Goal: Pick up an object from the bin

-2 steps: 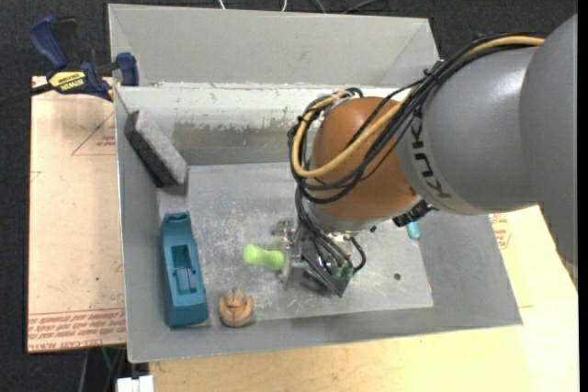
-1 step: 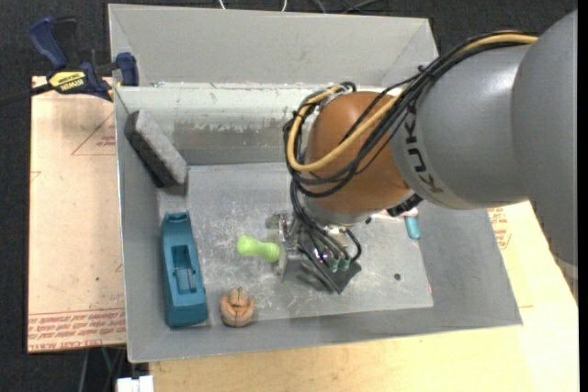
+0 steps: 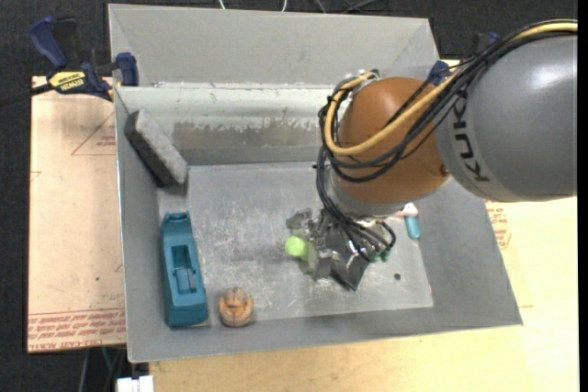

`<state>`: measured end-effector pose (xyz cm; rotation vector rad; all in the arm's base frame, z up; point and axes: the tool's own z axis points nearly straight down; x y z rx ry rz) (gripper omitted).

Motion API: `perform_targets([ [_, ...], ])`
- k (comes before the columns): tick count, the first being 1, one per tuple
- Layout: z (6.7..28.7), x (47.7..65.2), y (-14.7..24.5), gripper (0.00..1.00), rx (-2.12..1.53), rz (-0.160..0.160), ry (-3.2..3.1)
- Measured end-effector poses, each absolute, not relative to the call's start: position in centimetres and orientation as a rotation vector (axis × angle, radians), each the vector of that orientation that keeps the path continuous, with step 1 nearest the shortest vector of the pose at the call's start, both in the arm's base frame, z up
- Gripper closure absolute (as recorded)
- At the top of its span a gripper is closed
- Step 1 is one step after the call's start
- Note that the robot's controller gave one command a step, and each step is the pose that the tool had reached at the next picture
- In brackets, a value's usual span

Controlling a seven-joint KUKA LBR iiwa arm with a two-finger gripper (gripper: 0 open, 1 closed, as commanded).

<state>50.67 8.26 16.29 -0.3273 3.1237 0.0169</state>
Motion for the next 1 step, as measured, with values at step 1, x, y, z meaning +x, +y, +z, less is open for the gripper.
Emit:
perform_targets([
  [1, 23.98, 51.2, 8.48, 1.0, -0.387, 0.018, 3.112],
])
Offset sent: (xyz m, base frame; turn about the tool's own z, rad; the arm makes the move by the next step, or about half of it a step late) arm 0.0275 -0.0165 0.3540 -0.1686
